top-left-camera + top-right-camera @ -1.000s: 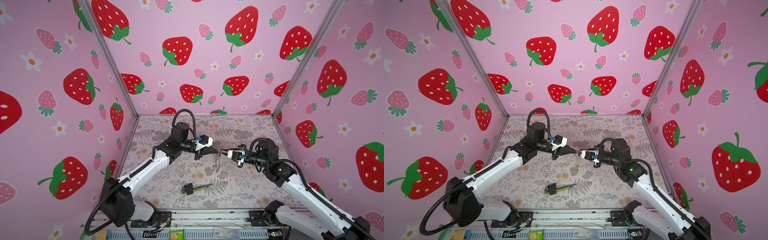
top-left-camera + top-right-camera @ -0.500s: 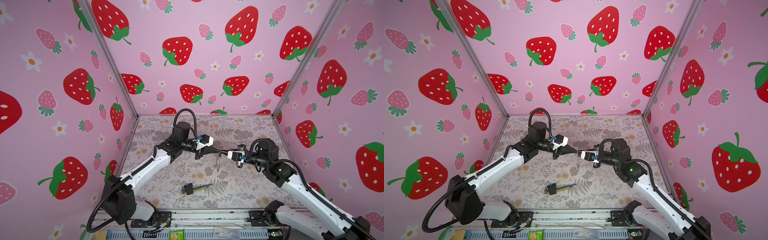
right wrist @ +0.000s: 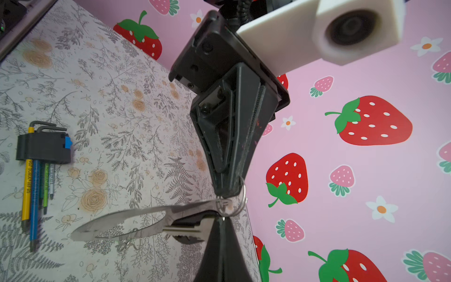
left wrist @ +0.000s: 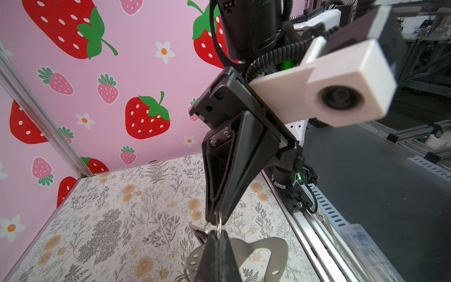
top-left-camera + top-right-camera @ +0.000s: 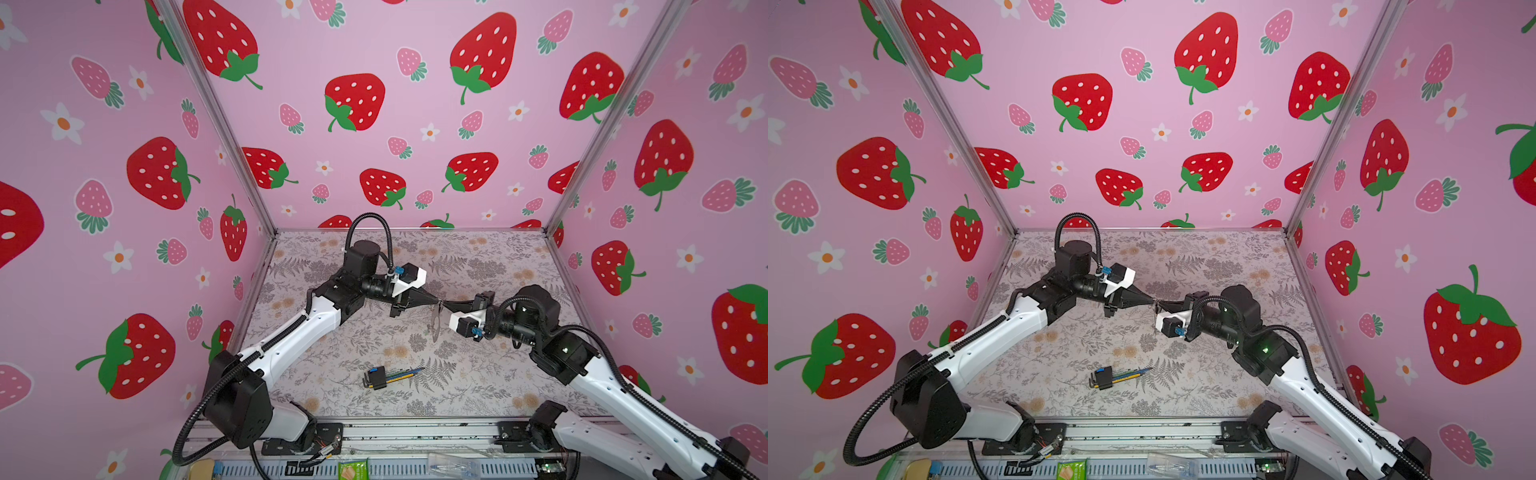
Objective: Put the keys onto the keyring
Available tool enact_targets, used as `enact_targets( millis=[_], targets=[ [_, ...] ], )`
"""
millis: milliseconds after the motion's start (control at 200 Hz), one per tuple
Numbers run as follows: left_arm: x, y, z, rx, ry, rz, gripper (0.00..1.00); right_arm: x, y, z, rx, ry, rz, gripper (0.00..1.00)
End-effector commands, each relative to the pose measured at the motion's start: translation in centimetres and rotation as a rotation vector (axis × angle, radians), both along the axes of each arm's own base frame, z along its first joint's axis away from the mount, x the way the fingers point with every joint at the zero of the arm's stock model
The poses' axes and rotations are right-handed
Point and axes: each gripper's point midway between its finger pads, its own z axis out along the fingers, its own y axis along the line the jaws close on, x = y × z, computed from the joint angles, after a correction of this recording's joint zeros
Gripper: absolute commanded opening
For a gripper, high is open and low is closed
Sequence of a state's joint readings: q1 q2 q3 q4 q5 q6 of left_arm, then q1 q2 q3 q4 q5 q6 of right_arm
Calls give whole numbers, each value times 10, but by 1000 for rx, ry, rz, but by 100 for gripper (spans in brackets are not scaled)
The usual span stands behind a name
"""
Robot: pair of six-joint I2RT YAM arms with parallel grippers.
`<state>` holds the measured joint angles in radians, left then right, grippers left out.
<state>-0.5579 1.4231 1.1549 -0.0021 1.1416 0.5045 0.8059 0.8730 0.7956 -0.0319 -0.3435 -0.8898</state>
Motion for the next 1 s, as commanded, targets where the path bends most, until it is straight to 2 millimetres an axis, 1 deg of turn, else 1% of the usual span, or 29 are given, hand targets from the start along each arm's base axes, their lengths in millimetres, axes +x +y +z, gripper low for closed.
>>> enact_targets(
  millis=[0, 100, 315, 340, 370, 450, 515, 630, 670, 695, 855, 926, 996],
  targets=[
    [3, -5, 23, -53, -49, -12, 0, -1, 5, -21, -85, -51, -10, 0],
    [6, -5, 22, -50, -42, 1, 0, -1, 8, -26, -94, -83, -29, 0],
    [10, -7, 18, -56, -37, 21, 0, -4, 17, -25, -62, -79, -22, 0],
    [10, -7, 17, -57, -33, 22, 0, -5, 17, -24, -54, -72, -21, 3],
    [10, -6, 18, -58, -34, 22, 0, -5, 18, -22, -42, -61, -26, 5],
    [9, -5, 15, -54, -31, 22, 0, 1, 14, -15, -2, -27, -75, 8],
    [7, -3, 14, -54, -36, 14, 0, 2, 8, -6, 45, 2, -109, 11],
    [4, 1, 8, -43, -46, 0, 0, 2, -5, 4, 119, 64, -134, 15],
    [2, 2, 7, -39, -52, -7, 0, 1, -7, 6, 143, 96, -135, 19],
    [1, 2, 7, -39, -63, -12, 0, 0, -9, 8, 156, 116, -131, 20],
    [-4, 5, 2, -20, -84, -29, 0, -5, -12, 17, 213, 229, -82, 18],
    [-6, 6, 1, -13, -93, -36, 0, -5, -11, 18, 214, 271, -64, 16],
    [-7, 7, -2, -5, -103, -39, 0, -3, -10, 17, 214, 321, -46, 16]
  ],
)
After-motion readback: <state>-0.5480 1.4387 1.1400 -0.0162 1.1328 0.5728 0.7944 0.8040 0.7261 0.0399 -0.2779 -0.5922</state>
